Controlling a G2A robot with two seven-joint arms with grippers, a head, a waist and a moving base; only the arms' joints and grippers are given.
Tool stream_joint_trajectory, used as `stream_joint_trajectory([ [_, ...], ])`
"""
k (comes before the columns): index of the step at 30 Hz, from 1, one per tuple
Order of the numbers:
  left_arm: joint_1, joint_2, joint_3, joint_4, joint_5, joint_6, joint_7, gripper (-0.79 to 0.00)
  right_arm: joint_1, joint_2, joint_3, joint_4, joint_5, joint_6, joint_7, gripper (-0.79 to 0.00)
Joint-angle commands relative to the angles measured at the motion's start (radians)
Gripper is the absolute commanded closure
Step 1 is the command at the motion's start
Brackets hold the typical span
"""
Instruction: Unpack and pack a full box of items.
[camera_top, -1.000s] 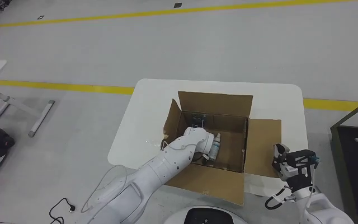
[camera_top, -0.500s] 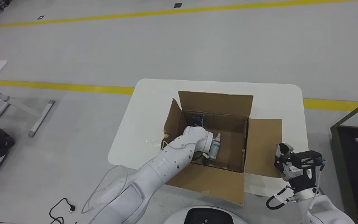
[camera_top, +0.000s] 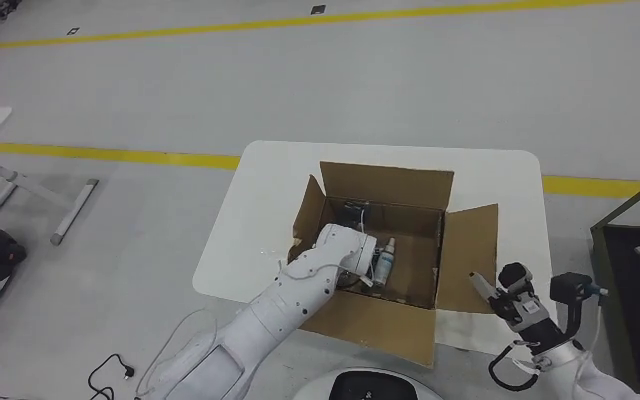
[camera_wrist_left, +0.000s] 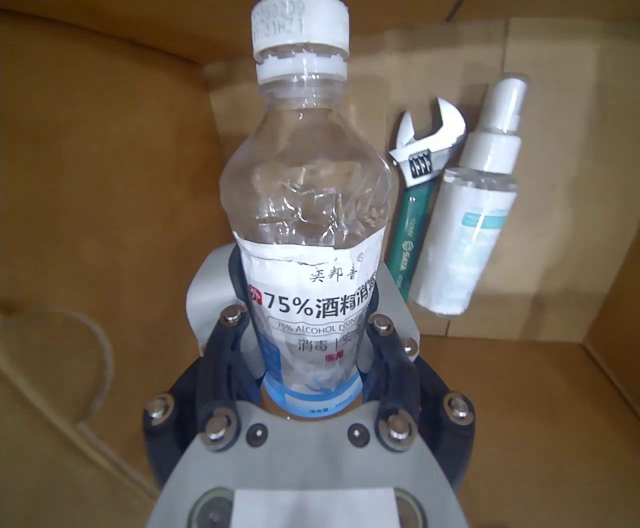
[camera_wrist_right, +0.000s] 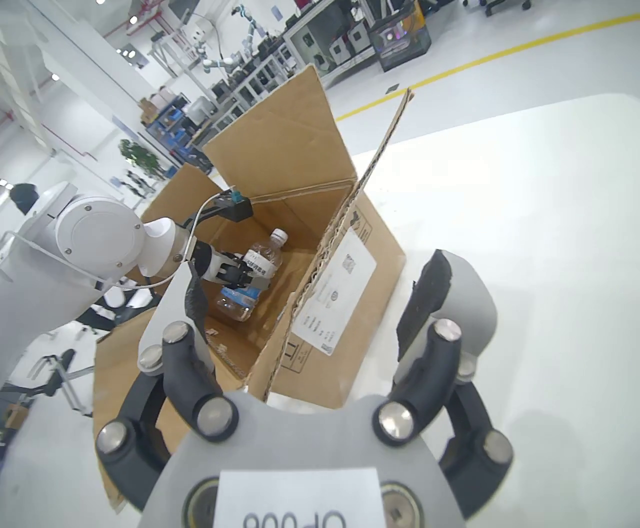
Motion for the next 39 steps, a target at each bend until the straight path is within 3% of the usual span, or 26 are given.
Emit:
stream_joint_trajectory([
  [1,0.022,0.006,-0.02,-0.058,0.007,-0.01,-0.024,0.0,0.013,-0.001,-0.014,0.025,0.042,-0.017,0.019,-0.354],
  [2,0.034,0.008,-0.036,-0.087,0.007,-0.016,-0.03,0.0,0.021,-0.001,-0.021,0.04,0.059,-0.023,0.028,-0.265],
  [3,0.045,0.01,-0.051,-0.118,0.004,-0.021,-0.035,0.0,0.029,-0.001,-0.027,0.052,0.076,-0.03,0.033,-0.083],
  [4,0.055,0.012,-0.067,-0.147,-0.001,-0.028,-0.042,0.0,0.035,-0.002,-0.034,0.065,0.095,-0.036,0.034,0.0],
  [13,0.109,0.019,-0.144,-0.344,0.013,-0.091,-0.106,0.0,0.062,-0.004,-0.055,0.13,0.205,-0.056,0.025,0.0],
  [19,0.121,0.015,-0.177,-0.422,0.015,-0.118,-0.132,0.0,0.066,0.0,-0.039,0.121,0.143,-0.037,0.015,0.0],
  [39,0.126,0.008,-0.186,-0.449,-0.008,-0.123,-0.137,0.0,0.059,0.005,-0.018,0.08,0.168,-0.016,0.027,0.0],
])
